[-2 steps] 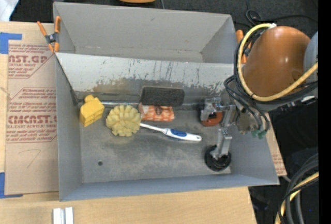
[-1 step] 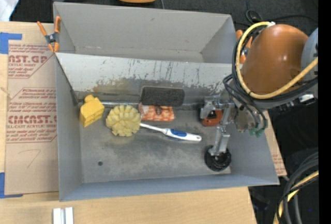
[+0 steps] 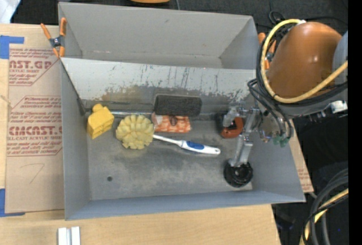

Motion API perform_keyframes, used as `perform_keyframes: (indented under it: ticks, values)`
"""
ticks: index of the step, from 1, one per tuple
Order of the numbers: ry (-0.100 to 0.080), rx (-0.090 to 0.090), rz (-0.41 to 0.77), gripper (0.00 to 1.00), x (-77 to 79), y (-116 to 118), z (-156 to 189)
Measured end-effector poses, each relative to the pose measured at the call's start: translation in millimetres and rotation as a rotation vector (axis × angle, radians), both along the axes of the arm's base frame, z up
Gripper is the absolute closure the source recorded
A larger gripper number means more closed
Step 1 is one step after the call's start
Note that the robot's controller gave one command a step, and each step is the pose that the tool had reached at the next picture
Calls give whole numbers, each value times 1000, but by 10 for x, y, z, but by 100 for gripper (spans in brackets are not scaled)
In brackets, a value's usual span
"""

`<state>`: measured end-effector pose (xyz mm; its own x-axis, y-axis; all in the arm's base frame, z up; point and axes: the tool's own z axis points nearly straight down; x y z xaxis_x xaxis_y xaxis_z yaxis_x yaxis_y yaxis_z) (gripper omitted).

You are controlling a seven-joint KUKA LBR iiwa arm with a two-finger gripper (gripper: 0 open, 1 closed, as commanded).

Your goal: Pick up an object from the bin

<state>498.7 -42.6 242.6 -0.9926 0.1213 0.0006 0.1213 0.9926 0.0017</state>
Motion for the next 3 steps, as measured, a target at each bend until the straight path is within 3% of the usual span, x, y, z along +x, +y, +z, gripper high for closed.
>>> perform_keyframes:
  ticks: [1, 2, 3]
  values:
    - [-3, 0, 391, 0, 138, 42, -177]
    - [-6, -1, -46, 0, 101, 70, -305]
    - [-5, -1, 25, 0, 84, 90, -295]
